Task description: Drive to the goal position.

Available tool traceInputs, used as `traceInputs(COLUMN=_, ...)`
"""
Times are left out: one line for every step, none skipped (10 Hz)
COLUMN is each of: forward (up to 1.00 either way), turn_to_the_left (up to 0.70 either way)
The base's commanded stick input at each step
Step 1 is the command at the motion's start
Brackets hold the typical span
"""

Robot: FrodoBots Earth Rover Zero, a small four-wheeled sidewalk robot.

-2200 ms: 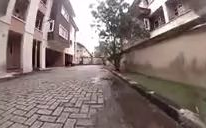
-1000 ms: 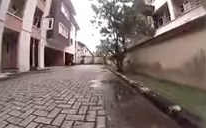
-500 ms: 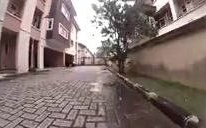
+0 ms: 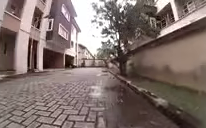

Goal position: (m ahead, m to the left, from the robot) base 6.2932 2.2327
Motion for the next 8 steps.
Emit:
traceInputs(forward=0.5, turn_to_the_left=0.0)
traceInputs(forward=0.5, turn_to_the_left=0.0)
traceInputs(forward=0.5, turn_to_the_left=0.0)
traceInputs(forward=0.5, turn_to_the_left=0.0)
traceInputs(forward=0.5, turn_to_the_left=0.0)
traceInputs(forward=0.5, turn_to_the_left=0.0)
traceInputs(forward=0.5, turn_to_the_left=0.0)
traceInputs(forward=0.5, turn_to_the_left=0.0)
